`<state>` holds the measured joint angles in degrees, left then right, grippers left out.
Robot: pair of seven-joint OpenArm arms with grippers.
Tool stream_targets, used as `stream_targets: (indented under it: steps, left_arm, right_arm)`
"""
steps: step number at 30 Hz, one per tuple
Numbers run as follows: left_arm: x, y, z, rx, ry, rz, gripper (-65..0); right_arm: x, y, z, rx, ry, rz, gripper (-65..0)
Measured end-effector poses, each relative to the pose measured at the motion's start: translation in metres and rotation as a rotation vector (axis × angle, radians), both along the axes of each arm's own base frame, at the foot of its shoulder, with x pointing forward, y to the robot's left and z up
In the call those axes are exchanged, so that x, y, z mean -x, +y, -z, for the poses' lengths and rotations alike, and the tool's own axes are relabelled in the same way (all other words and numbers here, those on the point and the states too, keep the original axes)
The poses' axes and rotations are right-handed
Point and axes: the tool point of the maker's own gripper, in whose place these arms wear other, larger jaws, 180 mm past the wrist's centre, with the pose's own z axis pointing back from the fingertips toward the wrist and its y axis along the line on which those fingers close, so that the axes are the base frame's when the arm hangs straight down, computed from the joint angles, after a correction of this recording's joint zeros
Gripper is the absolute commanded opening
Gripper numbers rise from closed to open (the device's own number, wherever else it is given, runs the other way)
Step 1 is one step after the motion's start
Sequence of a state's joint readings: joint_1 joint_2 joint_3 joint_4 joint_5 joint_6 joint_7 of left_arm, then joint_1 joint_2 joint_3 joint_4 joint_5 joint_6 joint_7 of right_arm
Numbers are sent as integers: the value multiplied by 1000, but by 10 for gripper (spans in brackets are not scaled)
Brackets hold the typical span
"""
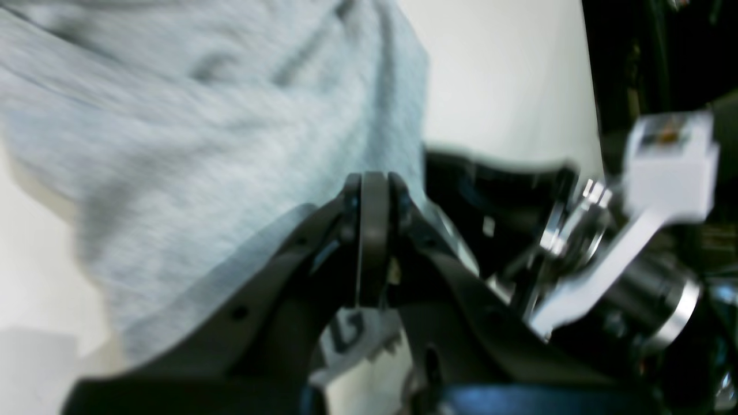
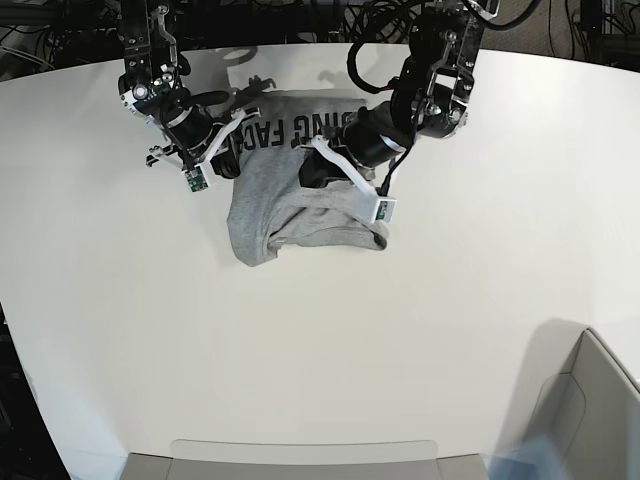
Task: Fold the T-shirt properly
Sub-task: 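Fold the bundle over with both grippers and release the right gripper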
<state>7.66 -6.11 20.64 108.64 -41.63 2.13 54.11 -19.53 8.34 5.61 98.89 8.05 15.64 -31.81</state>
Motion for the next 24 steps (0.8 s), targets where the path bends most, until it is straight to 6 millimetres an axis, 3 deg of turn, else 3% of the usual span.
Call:
stream_targets:
  steps: [11,14,16,24]
  left_arm:
    - [14,-9,59,-112,236,171,-636]
    - [24,-11,74,-123,282,189,-636]
    - [22,-8,76,-122,288,184,-636]
    - [15,35,89,-264,261,163,-636]
  right_arm:
    - [3,2,2,-8,6,2,-650]
    - [9,8,15,-21,42,5,-650]
    - [9,17,19,-45,46,3,-650]
    - [-4,73,23,-128,50,-68,-650]
